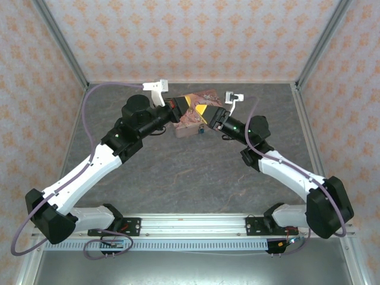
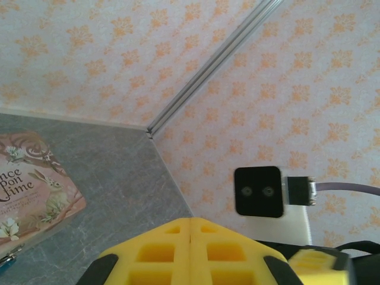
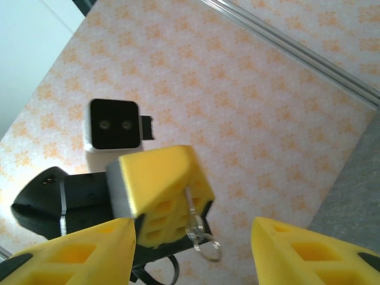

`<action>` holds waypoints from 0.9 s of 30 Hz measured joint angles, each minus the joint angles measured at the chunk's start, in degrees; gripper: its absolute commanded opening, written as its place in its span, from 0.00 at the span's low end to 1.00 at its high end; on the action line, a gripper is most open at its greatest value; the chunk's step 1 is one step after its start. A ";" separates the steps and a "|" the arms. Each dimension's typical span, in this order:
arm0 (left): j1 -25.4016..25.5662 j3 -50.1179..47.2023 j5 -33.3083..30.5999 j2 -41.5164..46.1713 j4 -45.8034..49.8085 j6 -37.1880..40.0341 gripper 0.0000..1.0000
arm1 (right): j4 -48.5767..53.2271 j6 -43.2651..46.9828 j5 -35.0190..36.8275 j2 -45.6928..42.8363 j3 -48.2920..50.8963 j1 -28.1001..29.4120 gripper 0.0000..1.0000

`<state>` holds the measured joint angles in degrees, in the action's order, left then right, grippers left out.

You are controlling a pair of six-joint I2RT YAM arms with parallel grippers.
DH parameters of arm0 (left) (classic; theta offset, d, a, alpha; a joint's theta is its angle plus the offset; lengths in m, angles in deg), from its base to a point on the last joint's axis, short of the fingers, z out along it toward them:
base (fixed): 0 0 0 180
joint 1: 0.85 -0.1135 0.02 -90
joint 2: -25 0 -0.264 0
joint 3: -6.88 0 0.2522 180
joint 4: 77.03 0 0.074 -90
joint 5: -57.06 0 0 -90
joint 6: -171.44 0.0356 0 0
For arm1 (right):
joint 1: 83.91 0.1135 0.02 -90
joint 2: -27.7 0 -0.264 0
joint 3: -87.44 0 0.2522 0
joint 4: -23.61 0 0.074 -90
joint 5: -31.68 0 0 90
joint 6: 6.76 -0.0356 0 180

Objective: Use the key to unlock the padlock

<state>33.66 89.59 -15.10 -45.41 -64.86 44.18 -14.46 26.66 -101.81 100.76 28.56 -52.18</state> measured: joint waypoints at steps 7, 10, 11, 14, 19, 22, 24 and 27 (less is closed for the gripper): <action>0.00 0.00 -0.02 -0.35 -0.39 -0.39 0.00 | -0.07 -0.48 -0.15 2.64 -0.70 0.90 0.45; 0.00 0.00 -0.04 -0.37 -0.42 -0.39 0.00 | -0.33 -0.68 -0.28 2.64 -1.05 1.03 0.44; 0.00 0.00 -0.04 -0.37 -0.39 -0.39 0.00 | -0.44 -0.70 -0.28 2.64 -1.09 1.03 0.42; 0.00 0.00 -0.07 -0.61 -0.39 -0.42 0.00 | -0.52 -0.87 -0.31 2.64 -1.18 1.14 0.39; 0.00 0.00 -0.11 -1.16 -0.39 -0.48 0.00 | -0.55 -1.31 -0.31 2.67 -1.49 1.36 0.32; 0.00 0.00 -0.24 -1.22 -0.37 -0.79 0.00 | -0.61 -1.42 -0.46 2.86 -1.68 1.64 0.27; 0.00 0.00 -0.26 -1.25 -0.37 -0.83 0.00 | -0.68 -1.51 -0.50 3.10 -1.70 1.68 0.25; 0.00 0.00 -0.28 -1.27 -0.39 -0.85 0.00 | -0.70 -1.51 -0.52 3.52 -1.70 1.75 0.23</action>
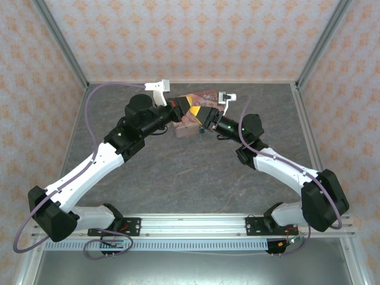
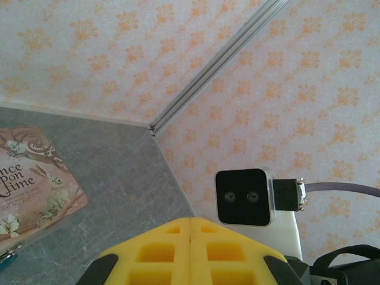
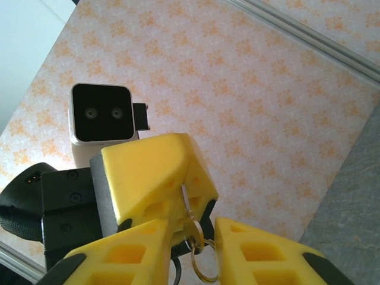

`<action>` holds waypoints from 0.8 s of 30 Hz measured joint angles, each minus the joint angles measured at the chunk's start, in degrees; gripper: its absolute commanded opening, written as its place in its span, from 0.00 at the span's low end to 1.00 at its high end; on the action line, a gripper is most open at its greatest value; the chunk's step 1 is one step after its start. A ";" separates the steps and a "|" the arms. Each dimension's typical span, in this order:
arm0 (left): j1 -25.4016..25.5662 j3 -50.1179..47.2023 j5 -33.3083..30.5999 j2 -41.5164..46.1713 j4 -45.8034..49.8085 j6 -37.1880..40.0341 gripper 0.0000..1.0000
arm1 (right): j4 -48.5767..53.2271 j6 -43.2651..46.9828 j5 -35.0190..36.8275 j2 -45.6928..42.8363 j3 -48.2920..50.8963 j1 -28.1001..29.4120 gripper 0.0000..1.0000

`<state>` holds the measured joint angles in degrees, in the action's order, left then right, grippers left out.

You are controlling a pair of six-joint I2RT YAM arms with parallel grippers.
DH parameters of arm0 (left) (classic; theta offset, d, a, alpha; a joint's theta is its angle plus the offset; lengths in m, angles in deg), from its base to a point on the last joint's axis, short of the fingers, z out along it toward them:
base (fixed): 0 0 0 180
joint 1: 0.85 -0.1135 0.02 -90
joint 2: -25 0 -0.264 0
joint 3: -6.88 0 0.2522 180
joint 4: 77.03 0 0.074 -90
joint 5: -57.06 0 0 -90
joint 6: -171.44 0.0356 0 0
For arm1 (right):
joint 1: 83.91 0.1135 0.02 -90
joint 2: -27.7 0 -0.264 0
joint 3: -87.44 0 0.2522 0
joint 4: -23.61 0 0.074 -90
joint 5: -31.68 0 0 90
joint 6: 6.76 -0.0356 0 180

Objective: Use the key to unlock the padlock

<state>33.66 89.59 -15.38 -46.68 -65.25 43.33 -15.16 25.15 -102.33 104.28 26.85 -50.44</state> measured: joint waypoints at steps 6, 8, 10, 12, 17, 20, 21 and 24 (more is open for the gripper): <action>0.00 0.00 -0.09 0.00 0.00 -0.92 0.00 | -0.02 -0.02 0.04 0.11 0.00 0.00 0.17; 0.00 0.00 -0.24 -0.11 0.02 -1.03 0.00 | -0.04 -0.02 0.09 0.09 0.00 0.02 0.13; 0.00 0.00 -0.42 -0.31 0.00 -1.05 0.00 | -0.02 -0.07 0.07 0.09 0.00 0.02 0.07; -0.02 0.00 -0.57 -0.42 -0.04 -1.05 0.00 | 0.15 -0.13 0.24 0.09 0.02 0.02 0.02; -0.02 0.00 -1.22 -0.48 0.07 -1.05 0.04 | 1.86 1.07 0.85 -0.59 0.15 0.02 0.00; 0.02 0.00 -1.25 -0.48 0.79 -0.87 0.14 | 5.51 3.28 1.86 -2.82 0.52 0.04 0.00; 0.00 0.00 -1.49 -0.46 1.31 -0.92 0.20 | 7.91 4.90 2.40 -4.00 0.70 0.13 0.00; -1.40 0.00 -3.54 -0.26 3.65 -0.79 0.40 | 17.29 10.27 4.35 -8.26 0.87 0.24 0.00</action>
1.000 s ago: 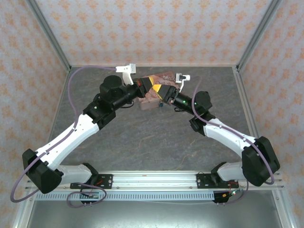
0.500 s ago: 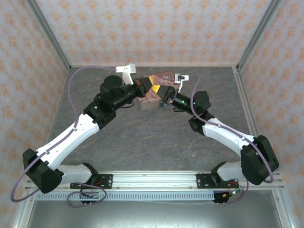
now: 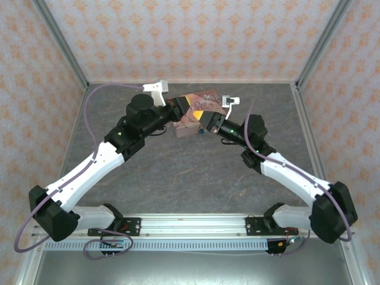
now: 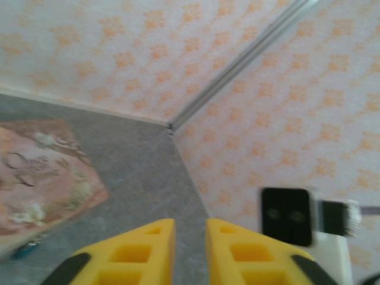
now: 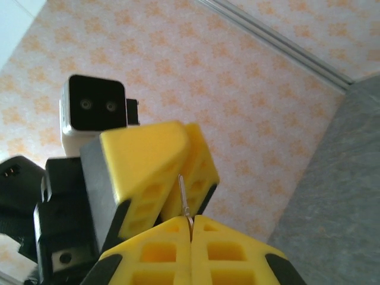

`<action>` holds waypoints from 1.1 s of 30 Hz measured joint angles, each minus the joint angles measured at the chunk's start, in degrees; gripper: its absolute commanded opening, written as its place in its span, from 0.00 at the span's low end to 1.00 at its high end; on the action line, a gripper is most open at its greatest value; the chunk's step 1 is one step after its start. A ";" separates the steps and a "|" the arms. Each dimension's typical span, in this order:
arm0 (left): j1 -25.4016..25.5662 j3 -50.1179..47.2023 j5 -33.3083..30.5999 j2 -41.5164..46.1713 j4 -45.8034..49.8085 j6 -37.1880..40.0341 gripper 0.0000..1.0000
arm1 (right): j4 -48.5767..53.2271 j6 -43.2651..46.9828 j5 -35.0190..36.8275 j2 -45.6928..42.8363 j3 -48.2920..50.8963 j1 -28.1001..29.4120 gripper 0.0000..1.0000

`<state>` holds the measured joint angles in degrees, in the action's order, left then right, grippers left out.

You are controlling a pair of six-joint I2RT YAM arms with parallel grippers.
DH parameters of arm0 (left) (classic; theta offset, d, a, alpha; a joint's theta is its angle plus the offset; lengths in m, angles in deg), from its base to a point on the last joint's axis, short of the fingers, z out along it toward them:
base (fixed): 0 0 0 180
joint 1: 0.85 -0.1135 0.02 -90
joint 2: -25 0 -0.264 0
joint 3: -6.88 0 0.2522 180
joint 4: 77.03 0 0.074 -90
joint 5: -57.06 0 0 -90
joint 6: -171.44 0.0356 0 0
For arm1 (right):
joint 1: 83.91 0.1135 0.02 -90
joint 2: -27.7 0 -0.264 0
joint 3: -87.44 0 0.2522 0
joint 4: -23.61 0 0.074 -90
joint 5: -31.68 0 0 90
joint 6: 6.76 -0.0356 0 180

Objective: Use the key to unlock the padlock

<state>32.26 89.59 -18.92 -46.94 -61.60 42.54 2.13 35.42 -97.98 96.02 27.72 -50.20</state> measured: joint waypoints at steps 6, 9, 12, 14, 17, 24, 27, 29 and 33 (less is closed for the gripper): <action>-6.23 -1.97 -2.49 0.46 5.66 -2.67 0.80 | 21.92 12.35 7.19 -7.78 -0.44 0.00 0.00; -7.65 -4.26 -2.97 0.04 8.20 -2.73 0.86 | 31.56 16.55 12.59 -9.57 -0.74 0.00 0.00; -7.61 -4.20 -2.03 -2.99 9.29 -1.92 0.87 | 40.63 19.08 19.34 -10.97 -0.92 -0.15 0.00; -7.34 -3.21 -0.83 -6.36 9.70 -1.25 0.88 | 45.88 19.98 23.50 -11.52 -1.01 -0.52 0.00; -6.19 1.22 0.63 -13.25 11.06 0.59 0.88 | 52.65 20.31 28.37 -11.98 -1.09 -1.75 0.00; -0.35 21.31 3.02 -32.57 15.85 6.47 0.88 | 62.27 19.08 32.74 -13.44 -1.07 -5.97 0.00; 1.29 30.05 3.72 -40.44 18.29 9.01 0.88 | 64.24 18.47 33.40 -14.67 -0.59 -6.58 0.00; 1.84 35.93 3.82 -45.79 20.50 10.47 0.88 | 65.31 18.12 33.57 -15.43 -0.04 -6.78 0.00; 2.12 46.90 3.98 -55.39 25.77 12.74 0.88 | 66.71 17.55 33.90 -16.55 1.33 -6.88 0.00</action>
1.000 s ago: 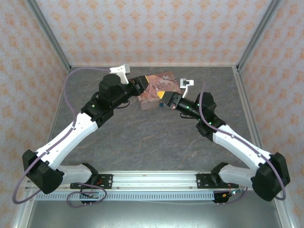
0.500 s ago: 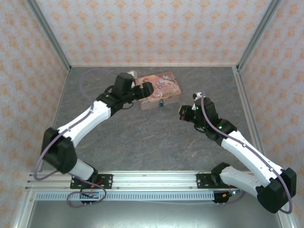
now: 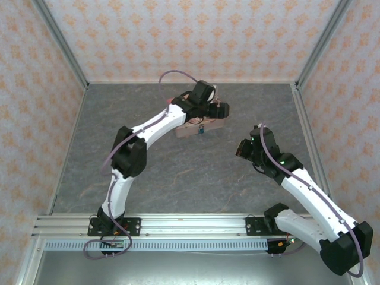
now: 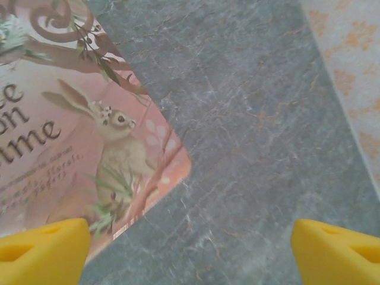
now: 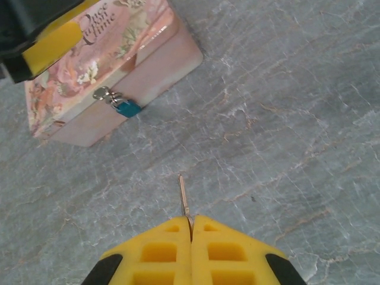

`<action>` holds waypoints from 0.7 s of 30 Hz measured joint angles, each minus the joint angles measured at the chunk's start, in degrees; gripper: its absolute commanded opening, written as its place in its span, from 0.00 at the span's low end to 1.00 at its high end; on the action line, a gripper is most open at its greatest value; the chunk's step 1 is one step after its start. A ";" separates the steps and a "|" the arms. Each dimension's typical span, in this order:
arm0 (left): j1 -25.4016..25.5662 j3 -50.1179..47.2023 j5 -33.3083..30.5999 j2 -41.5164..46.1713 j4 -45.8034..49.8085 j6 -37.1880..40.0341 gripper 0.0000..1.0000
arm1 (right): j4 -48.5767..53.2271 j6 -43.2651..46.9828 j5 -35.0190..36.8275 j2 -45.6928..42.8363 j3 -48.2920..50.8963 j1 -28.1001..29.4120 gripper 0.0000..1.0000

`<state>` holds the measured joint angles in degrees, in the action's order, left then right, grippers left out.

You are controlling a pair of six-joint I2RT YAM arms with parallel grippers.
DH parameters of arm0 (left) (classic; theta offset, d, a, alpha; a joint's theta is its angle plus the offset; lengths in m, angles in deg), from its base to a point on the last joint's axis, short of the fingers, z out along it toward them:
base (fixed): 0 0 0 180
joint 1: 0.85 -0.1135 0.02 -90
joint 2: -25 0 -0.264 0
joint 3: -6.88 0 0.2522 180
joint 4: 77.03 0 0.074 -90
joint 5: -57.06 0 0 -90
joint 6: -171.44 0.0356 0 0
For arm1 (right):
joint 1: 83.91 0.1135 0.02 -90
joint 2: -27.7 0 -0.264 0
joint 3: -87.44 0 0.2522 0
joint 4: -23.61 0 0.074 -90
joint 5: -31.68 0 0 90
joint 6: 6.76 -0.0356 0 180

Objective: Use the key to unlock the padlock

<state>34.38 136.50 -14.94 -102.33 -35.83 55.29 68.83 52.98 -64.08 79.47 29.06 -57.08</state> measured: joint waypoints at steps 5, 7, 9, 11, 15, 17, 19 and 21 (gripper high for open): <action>-0.02 11.23 -0.02 -9.14 5.57 1.95 0.87 | 0.76 -0.39 0.02 -0.96 1.03 0.00 0.00; 0.00 14.16 -0.11 -11.41 7.13 2.32 0.87 | 0.85 -0.39 0.02 -1.01 1.03 0.00 0.00; 0.00 15.69 -0.17 -12.15 8.11 2.56 0.87 | 0.87 -0.39 0.04 -1.01 1.03 0.00 0.00; 0.00 16.04 -0.22 -12.15 8.81 2.73 0.86 | 0.90 -0.37 0.04 -1.01 1.03 0.00 0.00; 0.11 13.35 -0.28 -11.19 7.63 3.72 0.86 | 0.90 -0.31 0.07 -1.01 1.03 -0.02 0.00; 0.37 9.22 -0.44 -8.98 5.42 3.93 0.86 | 0.90 -0.26 0.04 -1.01 1.03 -0.13 0.00; 0.83 4.52 -0.44 -6.08 4.09 4.17 0.85 | 0.90 -0.09 0.04 -1.01 1.03 -0.39 0.00; 1.55 -0.09 -0.48 -3.15 3.28 4.22 0.85 | 0.90 -0.07 0.04 -0.94 1.03 -0.66 0.00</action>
<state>35.93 136.41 -15.43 -105.47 -32.55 59.50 69.73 52.91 -64.04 78.53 30.09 -57.74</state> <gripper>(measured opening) 0.853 0.048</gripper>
